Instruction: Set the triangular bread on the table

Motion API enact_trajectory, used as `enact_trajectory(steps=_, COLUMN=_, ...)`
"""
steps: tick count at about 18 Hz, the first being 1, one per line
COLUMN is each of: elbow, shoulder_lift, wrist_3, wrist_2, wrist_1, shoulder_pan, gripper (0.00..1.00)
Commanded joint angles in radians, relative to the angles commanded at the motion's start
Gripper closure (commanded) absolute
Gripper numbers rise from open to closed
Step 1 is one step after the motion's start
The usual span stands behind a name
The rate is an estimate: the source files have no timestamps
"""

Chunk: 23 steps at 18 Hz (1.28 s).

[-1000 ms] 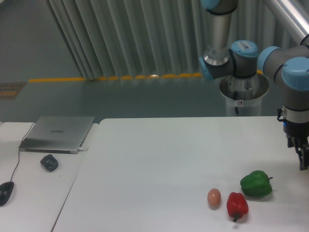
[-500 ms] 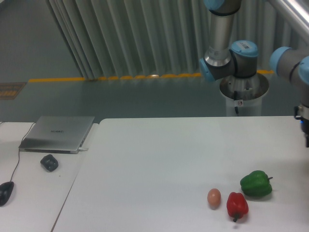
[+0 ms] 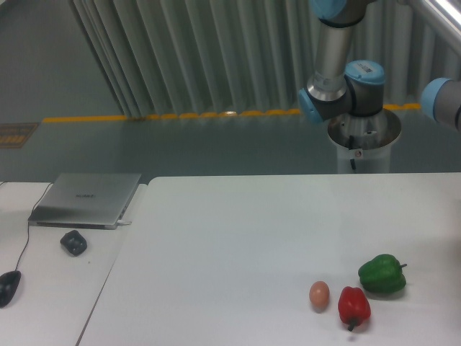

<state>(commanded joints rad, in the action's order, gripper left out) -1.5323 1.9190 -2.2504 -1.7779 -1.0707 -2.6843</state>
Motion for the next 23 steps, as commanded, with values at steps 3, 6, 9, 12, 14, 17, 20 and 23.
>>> enact_trajectory(steps=3, elbow=-0.022, shoulder_lift=-0.005, wrist_3=-0.011, wrist_2=0.011, wrist_1=-0.011, shoulder_pan=-0.058, gripper=0.00)
enact_trajectory(steps=6, elbow=-0.055, shoulder_lift=-0.011, wrist_3=-0.090, wrist_2=0.008, wrist_1=-0.011, shoulder_pan=-0.078, gripper=0.00)
enact_trajectory(steps=9, elbow=-0.065, shoulder_lift=-0.009, wrist_3=-0.097, wrist_2=0.008, wrist_1=-0.011, shoulder_pan=-0.082, gripper=0.00)
enact_trajectory(steps=12, elbow=-0.100, shoulder_lift=-0.009, wrist_3=-0.101, wrist_2=0.009, wrist_1=-0.009, shoulder_pan=-0.097, gripper=0.00)
enact_trajectory(steps=14, elbow=-0.108, shoulder_lift=-0.008, wrist_3=-0.103, wrist_2=0.011, wrist_1=-0.009, shoulder_pan=-0.101, gripper=0.00)
enact_trajectory(steps=17, elbow=-0.129, shoulder_lift=-0.003, wrist_3=-0.106, wrist_2=0.008, wrist_1=-0.008, shoulder_pan=-0.103, gripper=0.00)
enact_trajectory(steps=20, elbow=-0.131, shoulder_lift=0.003, wrist_3=-0.101, wrist_2=0.000, wrist_1=-0.009, shoulder_pan=-0.103, gripper=0.00)
enact_trajectory(steps=23, elbow=-0.131, shoulder_lift=0.009, wrist_3=-0.103, wrist_2=-0.002, wrist_1=-0.011, shoulder_pan=-0.108, gripper=0.00)
